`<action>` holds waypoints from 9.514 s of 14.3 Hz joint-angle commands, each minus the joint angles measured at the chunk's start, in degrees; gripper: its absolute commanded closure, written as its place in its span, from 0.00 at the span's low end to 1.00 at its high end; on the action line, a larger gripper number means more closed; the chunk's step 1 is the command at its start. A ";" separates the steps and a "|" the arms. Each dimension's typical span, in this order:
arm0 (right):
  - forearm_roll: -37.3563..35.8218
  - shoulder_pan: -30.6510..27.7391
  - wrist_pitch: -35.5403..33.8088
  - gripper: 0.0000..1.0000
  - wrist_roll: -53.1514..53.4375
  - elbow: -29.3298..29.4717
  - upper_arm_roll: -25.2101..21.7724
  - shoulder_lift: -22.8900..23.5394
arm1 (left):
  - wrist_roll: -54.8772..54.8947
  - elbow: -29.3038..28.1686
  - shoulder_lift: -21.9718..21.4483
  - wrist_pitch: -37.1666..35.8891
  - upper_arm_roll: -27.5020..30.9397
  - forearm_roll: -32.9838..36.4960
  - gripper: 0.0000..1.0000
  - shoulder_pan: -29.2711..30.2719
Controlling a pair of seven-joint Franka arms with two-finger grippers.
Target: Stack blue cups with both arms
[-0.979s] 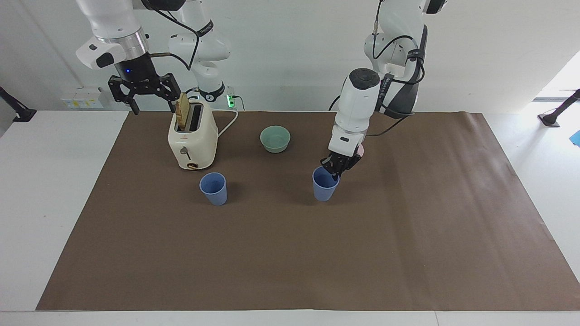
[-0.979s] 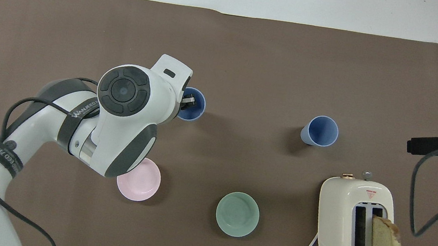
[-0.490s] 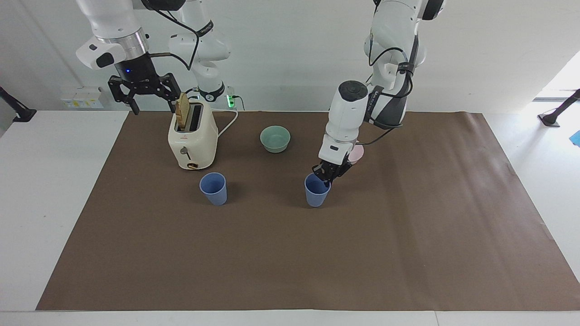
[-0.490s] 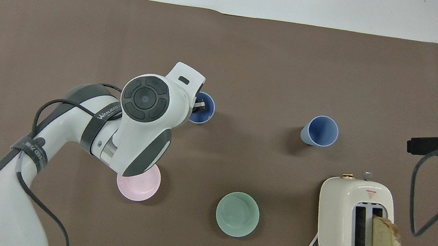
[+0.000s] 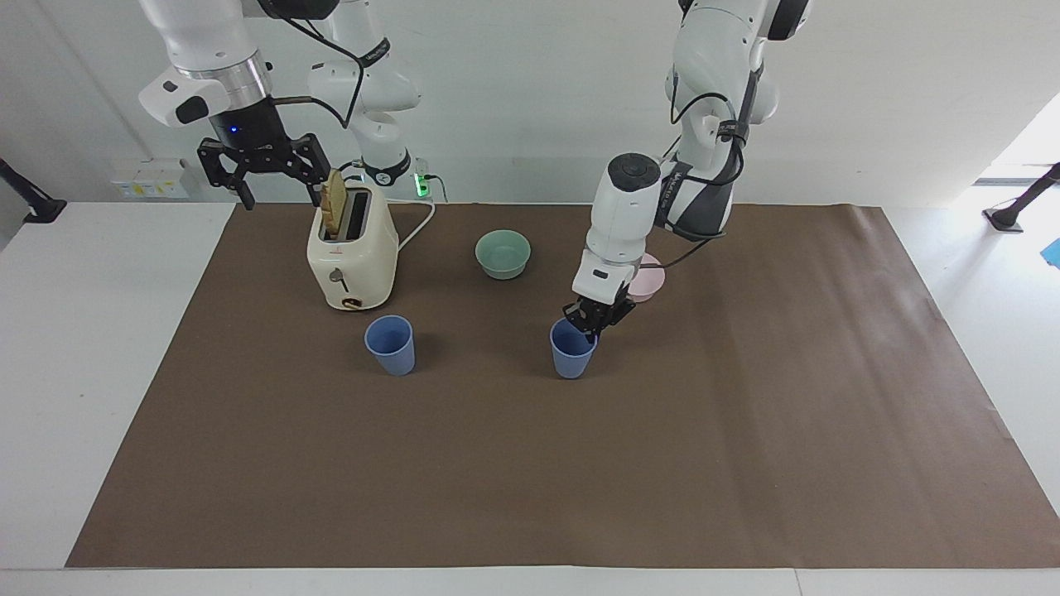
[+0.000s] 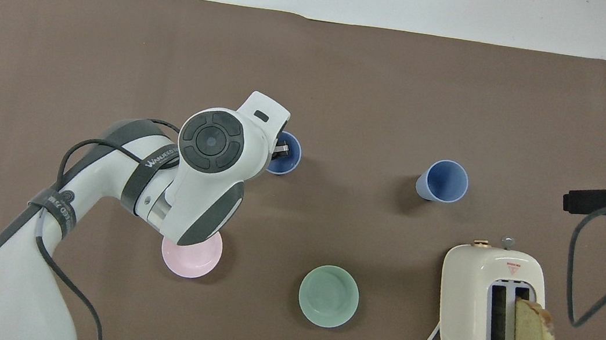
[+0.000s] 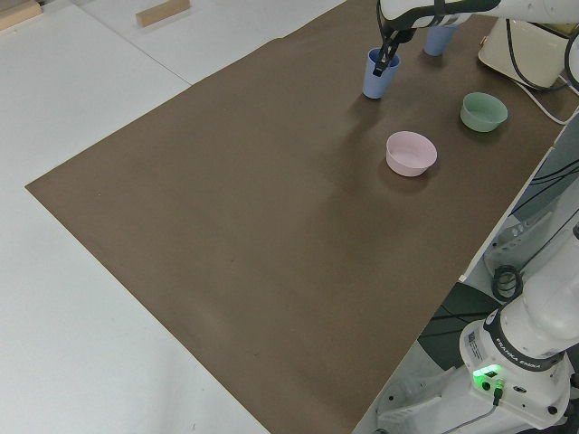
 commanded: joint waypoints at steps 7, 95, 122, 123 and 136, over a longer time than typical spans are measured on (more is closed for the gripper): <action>1.01 -0.90 -0.01 0.00 0.82 -0.56 0.26 -0.67 | -0.58 0.24 -3.53 -1.74 1.70 1.38 0.00 0.53; 7.87 29.16 18.18 1.00 39.84 14.47 1.40 31.85 | 53.30 16.33 -22.08 -46.48 3.90 -3.36 0.00 26.90; 7.43 22.84 14.70 0.00 33.81 15.61 -1.06 29.14 | 53.48 15.36 -22.61 -46.48 3.46 -3.54 0.00 26.90; 7.34 21.35 12.58 0.00 31.69 15.96 -1.15 28.26 | 53.22 15.36 -22.61 -46.48 3.46 -3.54 0.00 26.90; -0.92 10.18 1.85 0.00 12.88 15.88 -1.06 16.31 | 52.96 15.80 -22.52 -47.28 3.28 -3.45 0.00 26.55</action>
